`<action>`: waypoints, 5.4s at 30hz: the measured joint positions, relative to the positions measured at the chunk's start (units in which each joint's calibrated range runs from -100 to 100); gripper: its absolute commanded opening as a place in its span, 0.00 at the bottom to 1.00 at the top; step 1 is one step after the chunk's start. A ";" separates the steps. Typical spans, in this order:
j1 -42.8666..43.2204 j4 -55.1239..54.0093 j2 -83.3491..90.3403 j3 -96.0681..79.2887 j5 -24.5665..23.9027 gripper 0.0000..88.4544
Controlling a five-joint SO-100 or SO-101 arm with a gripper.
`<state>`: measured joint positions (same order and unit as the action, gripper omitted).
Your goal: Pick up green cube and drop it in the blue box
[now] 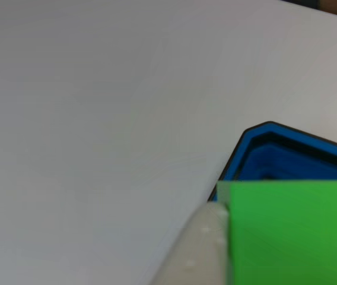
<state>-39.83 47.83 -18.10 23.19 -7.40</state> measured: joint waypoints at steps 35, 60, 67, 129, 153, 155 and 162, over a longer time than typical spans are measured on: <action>-3.06 0.00 -13.48 0.00 1.12 0.04; -3.06 0.00 -13.48 0.00 1.12 0.24; -3.06 0.00 -13.48 0.00 1.12 0.25; -0.64 0.00 98.96 -90.15 1.12 0.24; -0.21 -8.09 116.19 -114.15 1.17 0.24; 0.36 -12.13 116.27 -116.65 1.17 0.24; 1.00 -19.65 116.27 -122.74 3.08 0.24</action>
<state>-38.83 28.19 98.17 -99.55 -4.32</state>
